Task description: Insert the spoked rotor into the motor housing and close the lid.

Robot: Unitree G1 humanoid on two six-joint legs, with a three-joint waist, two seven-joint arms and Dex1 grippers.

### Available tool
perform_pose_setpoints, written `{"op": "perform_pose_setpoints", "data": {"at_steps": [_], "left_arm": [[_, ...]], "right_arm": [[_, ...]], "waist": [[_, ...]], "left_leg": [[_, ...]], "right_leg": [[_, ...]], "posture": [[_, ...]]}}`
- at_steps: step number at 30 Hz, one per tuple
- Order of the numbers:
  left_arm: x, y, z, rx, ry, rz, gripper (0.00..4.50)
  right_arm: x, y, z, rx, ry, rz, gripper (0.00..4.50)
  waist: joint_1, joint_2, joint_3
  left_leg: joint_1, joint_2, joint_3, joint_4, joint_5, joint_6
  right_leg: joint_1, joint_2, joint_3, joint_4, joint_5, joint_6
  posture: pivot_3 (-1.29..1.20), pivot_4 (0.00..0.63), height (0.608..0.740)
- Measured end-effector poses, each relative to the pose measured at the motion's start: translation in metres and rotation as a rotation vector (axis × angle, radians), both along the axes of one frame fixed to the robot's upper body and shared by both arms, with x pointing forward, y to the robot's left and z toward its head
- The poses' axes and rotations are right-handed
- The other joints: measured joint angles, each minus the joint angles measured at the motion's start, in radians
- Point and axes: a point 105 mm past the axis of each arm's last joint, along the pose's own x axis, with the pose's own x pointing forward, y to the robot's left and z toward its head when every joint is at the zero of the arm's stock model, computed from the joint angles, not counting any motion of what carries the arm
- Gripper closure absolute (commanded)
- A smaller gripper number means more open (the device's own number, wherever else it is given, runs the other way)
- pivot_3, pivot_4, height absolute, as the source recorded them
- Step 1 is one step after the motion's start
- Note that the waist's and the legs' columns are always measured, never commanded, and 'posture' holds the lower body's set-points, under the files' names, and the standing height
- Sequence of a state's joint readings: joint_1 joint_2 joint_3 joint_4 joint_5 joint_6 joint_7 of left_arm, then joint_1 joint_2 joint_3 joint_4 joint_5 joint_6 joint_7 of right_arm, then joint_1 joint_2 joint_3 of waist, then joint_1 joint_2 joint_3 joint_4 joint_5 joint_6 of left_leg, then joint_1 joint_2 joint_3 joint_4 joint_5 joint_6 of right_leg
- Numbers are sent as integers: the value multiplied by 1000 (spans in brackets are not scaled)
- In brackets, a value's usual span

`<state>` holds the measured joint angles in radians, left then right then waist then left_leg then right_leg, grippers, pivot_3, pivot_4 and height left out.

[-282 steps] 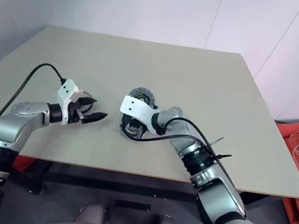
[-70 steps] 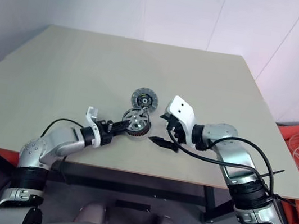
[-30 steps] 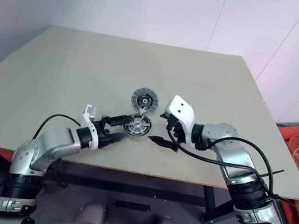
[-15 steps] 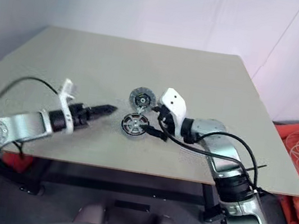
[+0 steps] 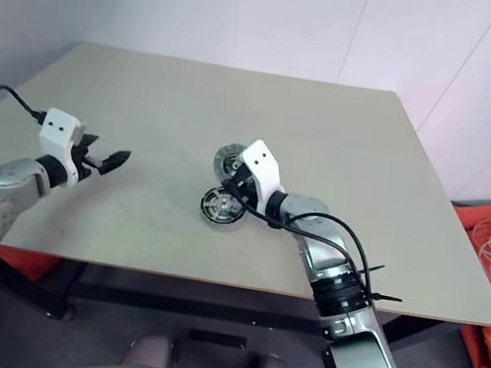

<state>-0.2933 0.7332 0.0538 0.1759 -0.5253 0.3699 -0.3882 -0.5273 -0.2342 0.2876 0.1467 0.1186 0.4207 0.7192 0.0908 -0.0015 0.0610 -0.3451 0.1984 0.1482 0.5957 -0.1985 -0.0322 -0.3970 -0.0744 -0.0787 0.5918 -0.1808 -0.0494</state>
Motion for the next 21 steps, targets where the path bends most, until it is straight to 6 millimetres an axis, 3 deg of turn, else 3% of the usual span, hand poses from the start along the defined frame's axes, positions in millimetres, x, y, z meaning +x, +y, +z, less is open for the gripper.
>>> {"op": "perform_pose_setpoints", "data": {"at_steps": [7, 11, 21], "left_arm": [[0, -15, -2, -80, -2, -29, 0], [-1, -13, -2, -100, 9, -14, 0], [-2, -16, -2, -100, 15, -20, 0]], "right_arm": [[1, 4, -7, 18, 7, 7, 4480], [-3, 1, -30, -36, 45, 38, 4480], [-2, 3, -36, -71, -1, 78, 4480]], "waist": [[-6, 0, 0], [-8, 0, 0], [-22, 0, 0]], "left_leg": [[1, 1, 0, 0, 0, 0], [1, 0, 1, 0, 0, 0], [12, 1, 0, 0, 0, 0]], "right_leg": [[0, 0, 0, 1, 1, -2], [1, 0, 0, 1, 1, -2], [11, 0, 0, -2, 0, -1]], "posture": [[0, 0, 740], [0, 0, 740], [0, 0, 740]]}}
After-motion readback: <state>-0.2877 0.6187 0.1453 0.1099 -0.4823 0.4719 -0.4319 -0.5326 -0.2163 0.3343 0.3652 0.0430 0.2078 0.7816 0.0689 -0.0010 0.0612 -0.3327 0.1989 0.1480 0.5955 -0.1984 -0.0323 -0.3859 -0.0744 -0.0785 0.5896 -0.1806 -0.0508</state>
